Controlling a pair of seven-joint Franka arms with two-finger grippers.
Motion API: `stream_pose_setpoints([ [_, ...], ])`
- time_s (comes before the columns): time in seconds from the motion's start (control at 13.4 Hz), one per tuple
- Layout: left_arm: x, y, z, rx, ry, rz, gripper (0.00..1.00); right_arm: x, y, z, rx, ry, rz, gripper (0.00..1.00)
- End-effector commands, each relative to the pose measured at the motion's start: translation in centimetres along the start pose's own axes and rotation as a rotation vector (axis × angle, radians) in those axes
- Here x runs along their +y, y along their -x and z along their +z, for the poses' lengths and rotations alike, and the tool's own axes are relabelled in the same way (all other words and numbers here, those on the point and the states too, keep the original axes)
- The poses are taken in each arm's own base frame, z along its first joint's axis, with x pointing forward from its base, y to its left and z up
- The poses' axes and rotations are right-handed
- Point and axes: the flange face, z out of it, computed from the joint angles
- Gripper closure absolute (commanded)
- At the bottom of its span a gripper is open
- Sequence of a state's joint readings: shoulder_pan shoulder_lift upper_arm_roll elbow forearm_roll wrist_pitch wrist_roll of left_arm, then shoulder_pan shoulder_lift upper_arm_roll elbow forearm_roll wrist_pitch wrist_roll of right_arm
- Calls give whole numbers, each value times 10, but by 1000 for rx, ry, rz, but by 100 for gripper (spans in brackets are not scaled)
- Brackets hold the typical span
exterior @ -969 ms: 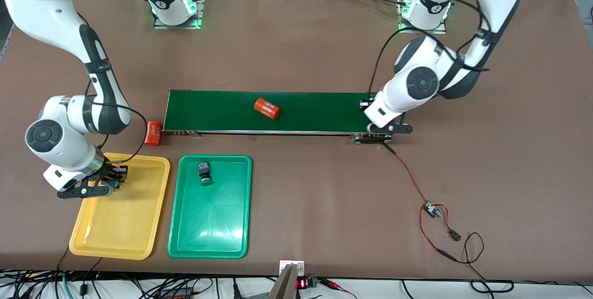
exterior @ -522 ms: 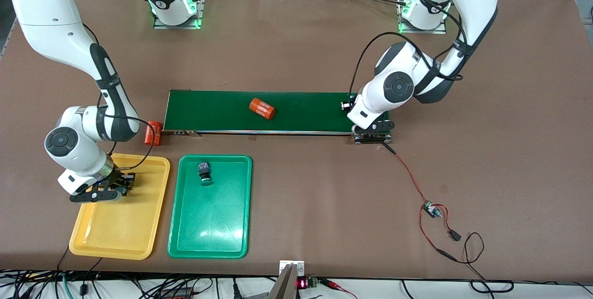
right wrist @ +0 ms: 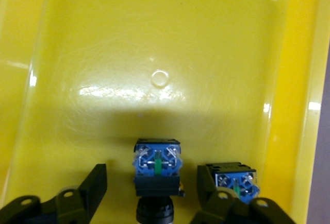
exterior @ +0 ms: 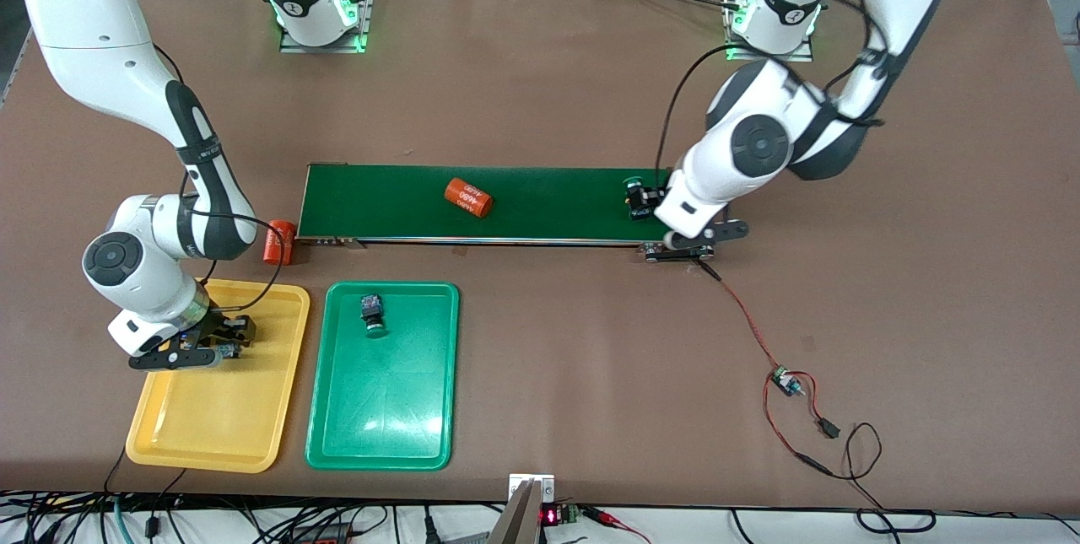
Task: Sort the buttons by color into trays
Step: 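Lower the yellow button into the yellow tray while the left gripper places a button, then open the right gripper and move it back over the belt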
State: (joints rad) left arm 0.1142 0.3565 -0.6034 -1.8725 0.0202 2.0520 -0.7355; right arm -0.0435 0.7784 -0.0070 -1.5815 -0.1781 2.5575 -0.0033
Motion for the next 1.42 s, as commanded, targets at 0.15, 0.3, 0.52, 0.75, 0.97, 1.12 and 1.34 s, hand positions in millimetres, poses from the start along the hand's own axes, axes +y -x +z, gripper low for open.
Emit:
stream_pose_setpoints([
  [0.15, -85, -31, -74, 96, -46, 93, 0, -18, -6, -51, -105, -28, 68, 7],
  [0.3, -127, -45, -96, 120, -66, 225, 0, -34, -5, -84, -171, -22, 103, 5],
  [0.52, -182, -47, -145, 169, -87, 292, 0, -44, -1, -130, -233, -46, 125, 5],
  [0.75, -203, -30, -216, 205, -95, 268, 0, -70, 4, -181, -252, -51, 99, 0],
  [0.97, -195, -11, -266, 161, -169, 320, 0, -66, 15, -227, -288, -50, 117, 0],
  [1.12, -197, -4, -271, 131, -199, 363, 0, -65, 24, -255, -301, -65, 127, 0],
  [1.34, -203, -6, -275, 116, -179, 470, 0, -76, 53, -285, -295, -66, 142, 0],
])
